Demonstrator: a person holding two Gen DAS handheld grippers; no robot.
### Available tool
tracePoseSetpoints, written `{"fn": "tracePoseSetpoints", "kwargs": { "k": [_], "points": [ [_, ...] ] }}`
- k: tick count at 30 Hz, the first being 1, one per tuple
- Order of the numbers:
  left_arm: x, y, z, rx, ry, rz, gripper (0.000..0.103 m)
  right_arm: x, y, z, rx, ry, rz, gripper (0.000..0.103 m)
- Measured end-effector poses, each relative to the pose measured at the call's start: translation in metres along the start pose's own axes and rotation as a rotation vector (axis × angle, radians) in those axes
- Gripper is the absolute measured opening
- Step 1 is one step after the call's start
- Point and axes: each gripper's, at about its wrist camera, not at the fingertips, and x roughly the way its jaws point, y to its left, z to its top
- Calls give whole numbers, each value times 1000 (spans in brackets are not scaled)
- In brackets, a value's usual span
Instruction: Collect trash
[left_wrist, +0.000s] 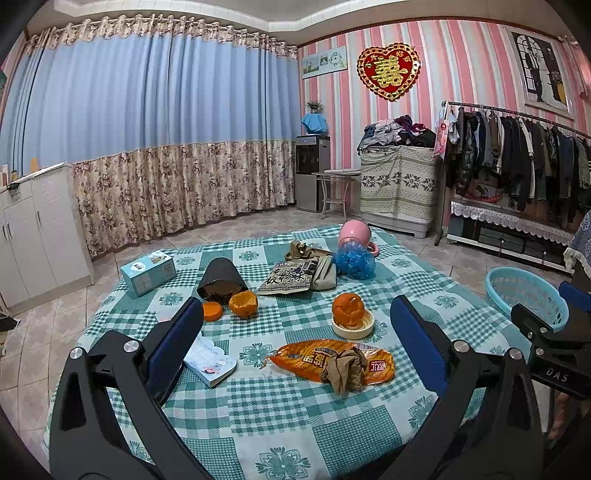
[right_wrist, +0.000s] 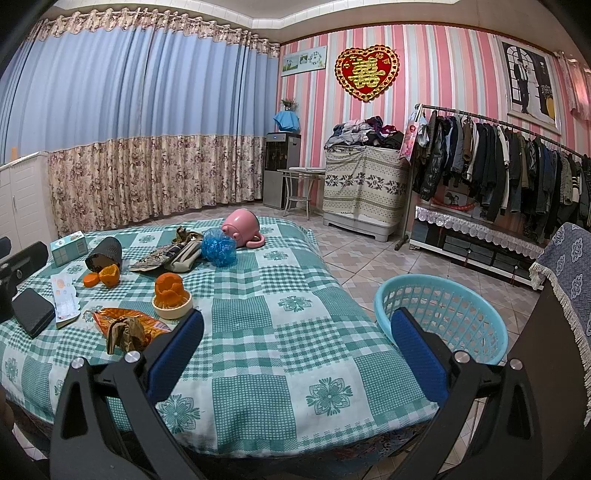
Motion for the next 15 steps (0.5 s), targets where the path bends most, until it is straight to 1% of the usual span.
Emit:
{"fn": "tracePoseSetpoints", "kwargs": {
  "k": [15],
  "points": [
    [0, 2, 0, -1, -1, 0, 98, 0, 0, 0, 0, -1, -1, 99]
  ]
}}
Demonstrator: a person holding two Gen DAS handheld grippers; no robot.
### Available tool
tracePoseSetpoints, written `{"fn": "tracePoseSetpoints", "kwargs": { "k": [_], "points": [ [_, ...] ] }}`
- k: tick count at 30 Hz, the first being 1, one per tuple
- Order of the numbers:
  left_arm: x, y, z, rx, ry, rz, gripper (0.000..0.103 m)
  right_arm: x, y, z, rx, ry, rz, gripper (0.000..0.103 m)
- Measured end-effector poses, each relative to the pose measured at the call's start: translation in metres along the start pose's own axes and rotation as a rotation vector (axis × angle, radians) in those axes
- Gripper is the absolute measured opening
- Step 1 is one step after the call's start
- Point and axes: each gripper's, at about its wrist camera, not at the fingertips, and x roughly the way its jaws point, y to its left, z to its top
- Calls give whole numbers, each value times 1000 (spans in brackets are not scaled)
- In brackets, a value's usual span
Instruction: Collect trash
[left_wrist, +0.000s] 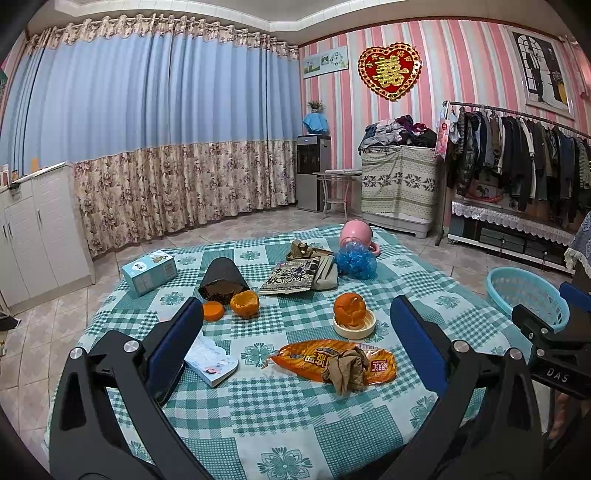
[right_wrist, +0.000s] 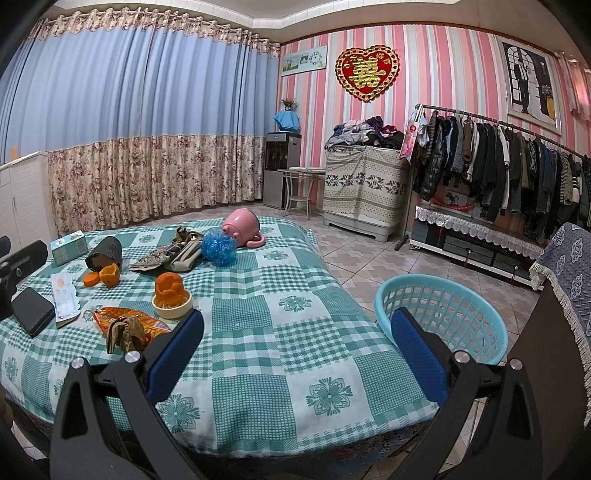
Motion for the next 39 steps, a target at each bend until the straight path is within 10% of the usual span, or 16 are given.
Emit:
{"fn": "tracePoseSetpoints", "kwargs": {
  "k": [39],
  "points": [
    [9, 27, -6, 11, 9, 31, 98, 0, -1, 3, -1, -8, 14, 99]
  ]
}}
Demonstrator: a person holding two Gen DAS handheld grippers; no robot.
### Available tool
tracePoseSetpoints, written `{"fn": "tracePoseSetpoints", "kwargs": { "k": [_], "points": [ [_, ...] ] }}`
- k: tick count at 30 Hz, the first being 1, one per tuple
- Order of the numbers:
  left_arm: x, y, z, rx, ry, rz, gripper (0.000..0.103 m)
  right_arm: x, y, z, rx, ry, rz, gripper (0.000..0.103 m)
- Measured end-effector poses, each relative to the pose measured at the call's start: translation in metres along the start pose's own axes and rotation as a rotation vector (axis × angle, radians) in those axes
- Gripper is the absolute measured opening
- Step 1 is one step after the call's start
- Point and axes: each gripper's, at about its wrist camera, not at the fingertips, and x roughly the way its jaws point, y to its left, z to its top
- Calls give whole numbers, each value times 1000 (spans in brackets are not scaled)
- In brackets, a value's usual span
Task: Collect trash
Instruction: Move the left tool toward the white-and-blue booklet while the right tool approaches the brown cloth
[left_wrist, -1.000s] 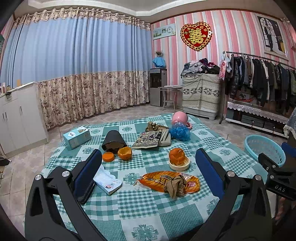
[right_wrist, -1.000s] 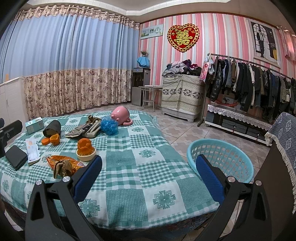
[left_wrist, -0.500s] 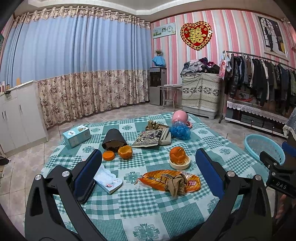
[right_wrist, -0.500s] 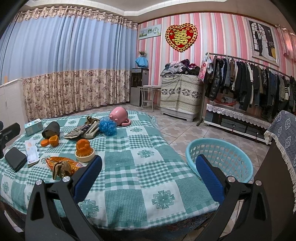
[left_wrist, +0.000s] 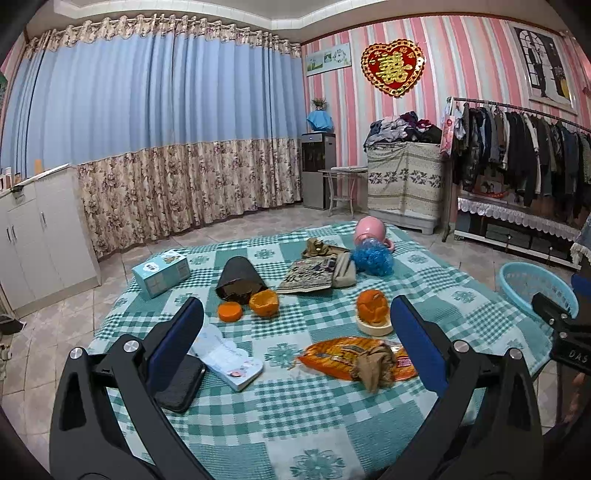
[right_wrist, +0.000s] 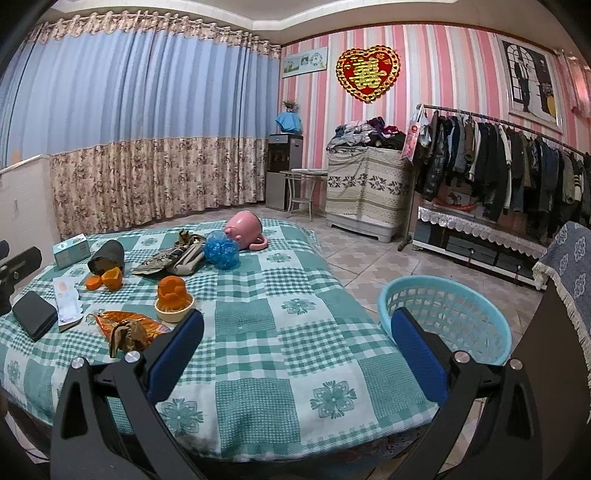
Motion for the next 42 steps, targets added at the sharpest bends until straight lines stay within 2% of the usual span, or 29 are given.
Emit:
{"fn": "tracePoseSetpoints", "kwargs": {
  "k": [8, 17, 21, 25, 27, 31, 37, 42],
  "points": [
    [14, 29, -1, -51, 34, 37, 98, 7, 6, 0, -16, 11, 9, 99],
    [38, 50, -12, -53, 71, 90, 98, 27, 19, 1, -40, 5, 16, 99],
    [63, 61, -28, -93, 161, 56, 98, 40, 20, -6, -40, 51, 17, 99],
    [82, 66, -45, -63, 206, 88, 98, 54, 22, -14, -27, 98, 14, 99],
    [88, 69, -51, -71, 230, 79, 98, 58, 24, -15, -27, 112, 21, 99],
    [90, 68, -55, -61, 225, 87, 98, 57, 40, -14, -83, 103, 21, 99],
    [79, 84, -48, -86, 202, 104, 98, 51, 70, -6, -85, 95, 109, 99],
    [70, 106, -46, -83, 184, 132, 98, 59, 109, -7, -76, 134, 205, 99]
  ]
}}
